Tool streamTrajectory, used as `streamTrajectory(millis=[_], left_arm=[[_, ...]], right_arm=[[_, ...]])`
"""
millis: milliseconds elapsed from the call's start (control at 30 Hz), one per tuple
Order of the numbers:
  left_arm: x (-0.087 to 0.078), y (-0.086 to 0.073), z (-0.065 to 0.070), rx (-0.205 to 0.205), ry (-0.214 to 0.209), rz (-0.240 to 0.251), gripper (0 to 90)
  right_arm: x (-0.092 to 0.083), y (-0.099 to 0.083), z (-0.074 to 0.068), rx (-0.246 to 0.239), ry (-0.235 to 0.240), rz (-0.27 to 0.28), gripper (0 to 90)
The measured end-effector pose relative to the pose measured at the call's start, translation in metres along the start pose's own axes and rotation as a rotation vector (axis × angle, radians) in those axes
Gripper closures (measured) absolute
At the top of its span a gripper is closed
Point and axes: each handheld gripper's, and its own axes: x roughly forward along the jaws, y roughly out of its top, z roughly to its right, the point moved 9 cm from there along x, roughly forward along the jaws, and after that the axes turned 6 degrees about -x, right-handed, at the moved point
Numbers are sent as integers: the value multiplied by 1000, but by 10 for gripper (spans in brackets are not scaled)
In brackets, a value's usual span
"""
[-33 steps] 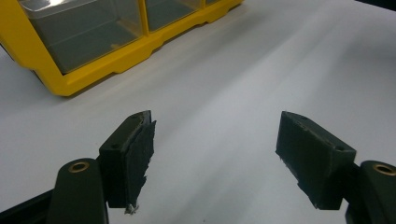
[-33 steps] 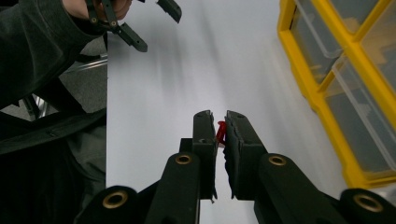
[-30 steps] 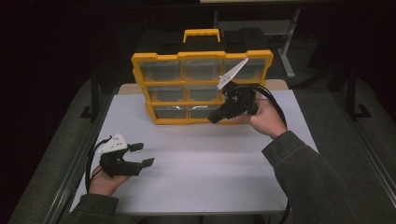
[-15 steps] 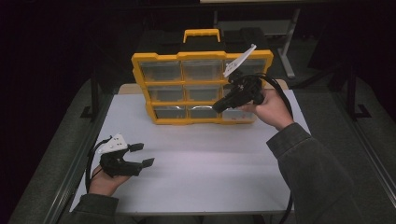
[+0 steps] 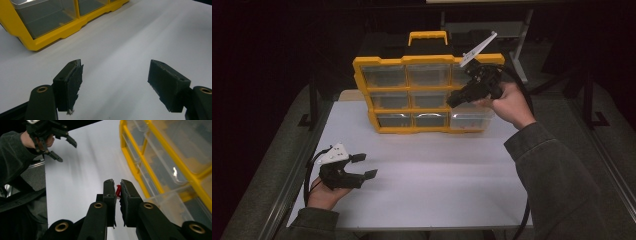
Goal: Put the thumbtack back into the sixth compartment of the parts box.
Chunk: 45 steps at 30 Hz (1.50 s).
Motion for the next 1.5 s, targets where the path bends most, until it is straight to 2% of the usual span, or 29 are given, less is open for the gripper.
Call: streamTrajectory(millis=[433, 500, 800, 1167, 1500], left_arm=[[-1, 0, -2, 0, 1, 2, 270], [-1, 0, -1, 0, 0, 6, 270], [-2, 0, -2, 0, 2, 1, 270], [-1, -2, -2, -13, 1, -4, 269], [-2, -1, -3, -9, 1, 0, 269]], right_arm=[[-11, -10, 24, 51, -59, -12, 815], [-13, -15, 30, 66, -80, -17, 815], [-16, -28, 40, 96, -124, -31, 815], [-9, -44, 49, 111, -143, -38, 813], [5, -56, 49, 122, -126, -45, 812]])
